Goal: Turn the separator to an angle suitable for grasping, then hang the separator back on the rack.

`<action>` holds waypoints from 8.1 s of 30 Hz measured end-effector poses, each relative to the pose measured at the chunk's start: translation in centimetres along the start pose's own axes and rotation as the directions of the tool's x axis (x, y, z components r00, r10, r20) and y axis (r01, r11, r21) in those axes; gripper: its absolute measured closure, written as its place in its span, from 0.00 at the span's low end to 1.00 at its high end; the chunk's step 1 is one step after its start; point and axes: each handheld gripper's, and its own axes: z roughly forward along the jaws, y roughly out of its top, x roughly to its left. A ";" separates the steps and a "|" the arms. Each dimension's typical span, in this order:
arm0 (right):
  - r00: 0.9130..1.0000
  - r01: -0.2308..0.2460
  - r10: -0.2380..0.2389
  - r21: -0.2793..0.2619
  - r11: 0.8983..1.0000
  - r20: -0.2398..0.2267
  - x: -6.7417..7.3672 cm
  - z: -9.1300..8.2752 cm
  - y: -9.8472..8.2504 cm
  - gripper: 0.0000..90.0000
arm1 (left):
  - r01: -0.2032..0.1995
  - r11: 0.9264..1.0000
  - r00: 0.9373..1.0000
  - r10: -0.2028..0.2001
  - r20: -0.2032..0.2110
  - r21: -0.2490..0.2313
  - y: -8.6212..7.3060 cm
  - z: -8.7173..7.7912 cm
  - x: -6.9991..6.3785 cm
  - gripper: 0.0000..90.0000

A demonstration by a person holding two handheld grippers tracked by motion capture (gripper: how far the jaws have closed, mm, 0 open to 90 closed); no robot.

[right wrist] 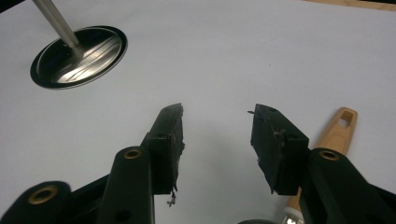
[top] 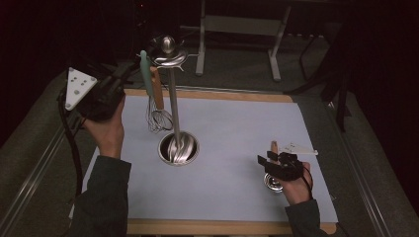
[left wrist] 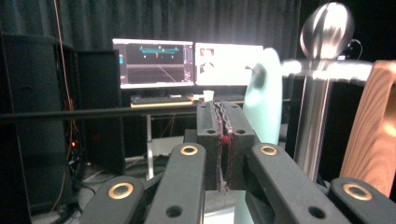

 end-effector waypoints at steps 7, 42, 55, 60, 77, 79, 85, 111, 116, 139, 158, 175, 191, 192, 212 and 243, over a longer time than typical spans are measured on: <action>1.000 -0.002 0.002 0.004 1.000 0.024 -0.3 -0.4 0.0 0.59 | 0.023 0.998 1.000 -0.022 -0.011 0.059 -2.5 -0.4 0.7 0.96; 0.980 -0.012 -0.001 0.065 0.998 0.197 -3.8 -1.1 -0.9 1.00 | 0.161 0.923 0.987 -0.146 -0.069 0.351 -19.4 -4.7 1.2 0.80; 0.971 -0.052 0.004 0.193 0.980 0.239 -6.8 1.5 -2.2 1.00 | 0.159 0.879 0.987 -0.128 -0.099 0.450 -23.1 -5.2 1.4 0.77; 0.970 -0.062 0.000 0.250 0.966 0.243 -7.7 3.4 -2.4 1.00 | 0.148 0.878 0.989 -0.116 -0.097 0.456 -23.3 -5.1 1.2 0.76; 0.991 0.065 -0.101 0.337 0.939 0.090 -4.2 7.3 0.2 0.99 | 0.116 0.876 0.993 -0.087 -0.083 0.468 -23.4 -5.0 0.8 0.75; 0.993 0.099 -0.116 0.342 0.935 0.032 -2.9 7.8 0.6 0.98 | 0.115 0.877 0.993 -0.087 -0.083 0.467 -23.4 -5.0 0.8 0.75; 0.986 0.168 -0.162 0.363 0.916 -0.047 -1.5 7.9 1.5 0.90 | 0.111 0.876 0.993 -0.084 -0.078 0.470 -23.4 -5.0 0.7 0.75; 0.967 0.214 -0.091 0.558 0.802 -0.239 -2.8 7.1 1.7 0.75 | 0.107 0.874 0.994 -0.077 -0.083 0.474 -23.4 -4.9 0.6 0.73; 0.966 0.222 -0.087 0.603 0.766 -0.244 -2.6 7.6 1.7 0.75 | 0.106 0.874 0.994 -0.076 -0.082 0.474 -23.4 -4.9 0.6 0.73; 0.972 0.227 -0.127 0.649 0.727 -0.198 -0.9 7.6 2.3 0.78 | 0.105 0.873 0.994 -0.074 -0.083 0.477 -23.4 -4.9 0.6 0.73; 0.973 0.181 -0.072 0.530 0.828 -0.219 -1.2 6.2 3.0 0.78 | 0.102 0.872 0.994 -0.070 -0.084 0.479 -23.4 -4.9 0.5 0.72; 0.960 0.217 -0.116 0.412 0.885 -0.257 0.3 4.9 3.6 0.78 | 0.094 0.871 0.995 -0.063 -0.081 0.481 -23.4 -4.9 0.5 0.72; 0.940 0.245 -0.159 0.273 0.930 -0.302 1.6 4.2 4.2 0.78 | 0.099 0.871 0.994 -0.068 -0.082 0.481 -23.4 -4.9 0.5 0.72; 0.939 0.244 -0.160 0.261 0.934 -0.303 1.7 4.2 4.2 0.78 | 0.100 0.871 0.994 -0.068 -0.082 0.481 -23.4 -4.9 0.5 0.72; 0.915 0.243 -0.196 0.095 0.965 -0.354 3.4 3.3 5.1 0.78 | 0.098 0.871 0.994 -0.067 -0.081 0.481 -23.4 -4.9 0.5 0.72; 0.891 0.234 -0.232 -0.043 0.971 -0.391 5.9 2.4 7.0 0.78 | 0.101 0.870 0.994 -0.070 -0.082 0.482 -23.4 -4.8 0.5 0.71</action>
